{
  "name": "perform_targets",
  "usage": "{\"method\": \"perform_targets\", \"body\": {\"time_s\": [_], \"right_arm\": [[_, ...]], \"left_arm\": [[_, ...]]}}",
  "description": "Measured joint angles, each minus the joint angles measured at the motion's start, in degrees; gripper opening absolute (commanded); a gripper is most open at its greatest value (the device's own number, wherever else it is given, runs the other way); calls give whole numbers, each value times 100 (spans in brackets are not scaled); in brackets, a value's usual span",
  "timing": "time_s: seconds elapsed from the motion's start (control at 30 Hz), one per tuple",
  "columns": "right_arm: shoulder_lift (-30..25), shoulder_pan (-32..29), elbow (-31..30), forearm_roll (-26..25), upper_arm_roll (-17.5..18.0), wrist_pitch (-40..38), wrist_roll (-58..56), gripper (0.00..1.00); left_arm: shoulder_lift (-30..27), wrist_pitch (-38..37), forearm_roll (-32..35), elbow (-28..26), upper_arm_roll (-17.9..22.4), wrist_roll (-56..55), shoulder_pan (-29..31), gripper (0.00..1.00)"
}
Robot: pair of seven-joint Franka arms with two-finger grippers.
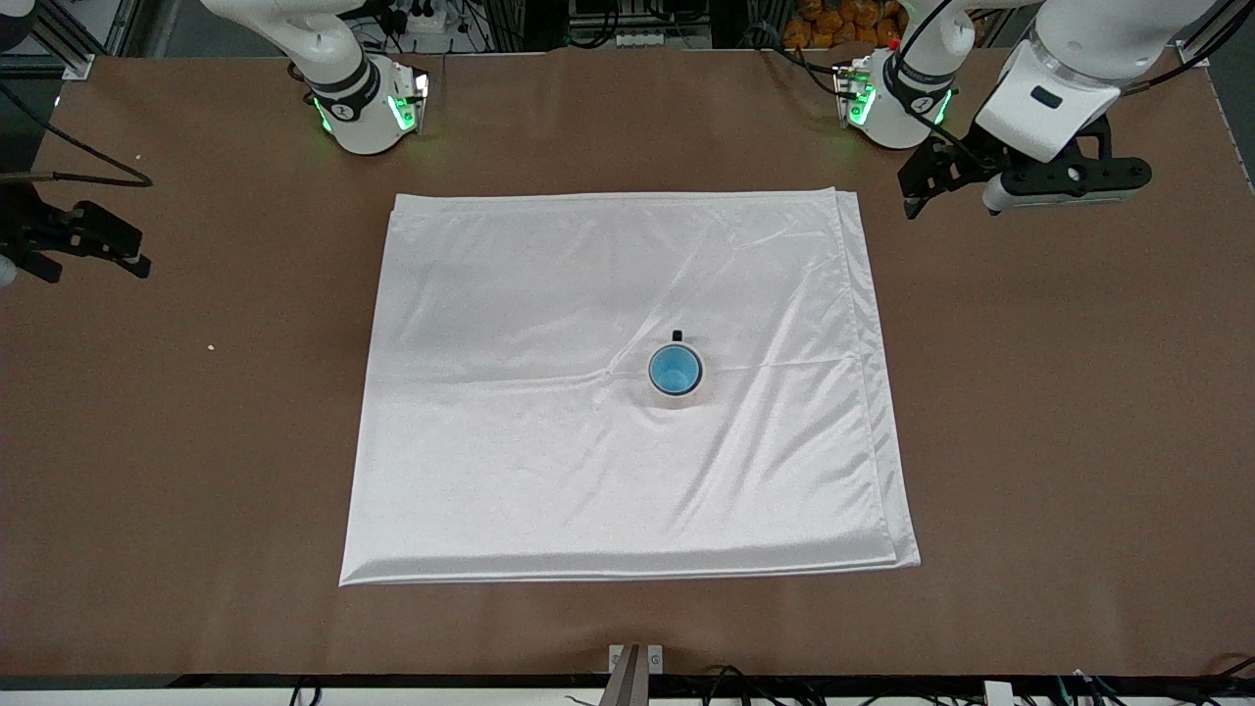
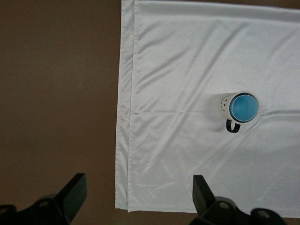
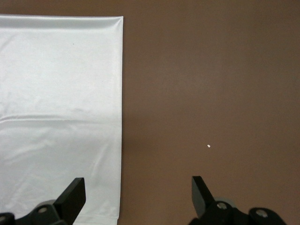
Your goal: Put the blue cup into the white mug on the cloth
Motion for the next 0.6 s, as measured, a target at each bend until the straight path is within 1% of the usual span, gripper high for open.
{"method": "perform_targets", "body": {"time_s": [0.33, 0.6], "right_arm": [[0, 0, 0, 32, 30, -178, 0, 100], [0, 4, 0, 85, 61, -295, 0, 100]], "left_arm": [[0, -27, 0, -89, 17, 458, 141, 100], [29, -30, 0, -117, -5, 536, 161, 100]]}}
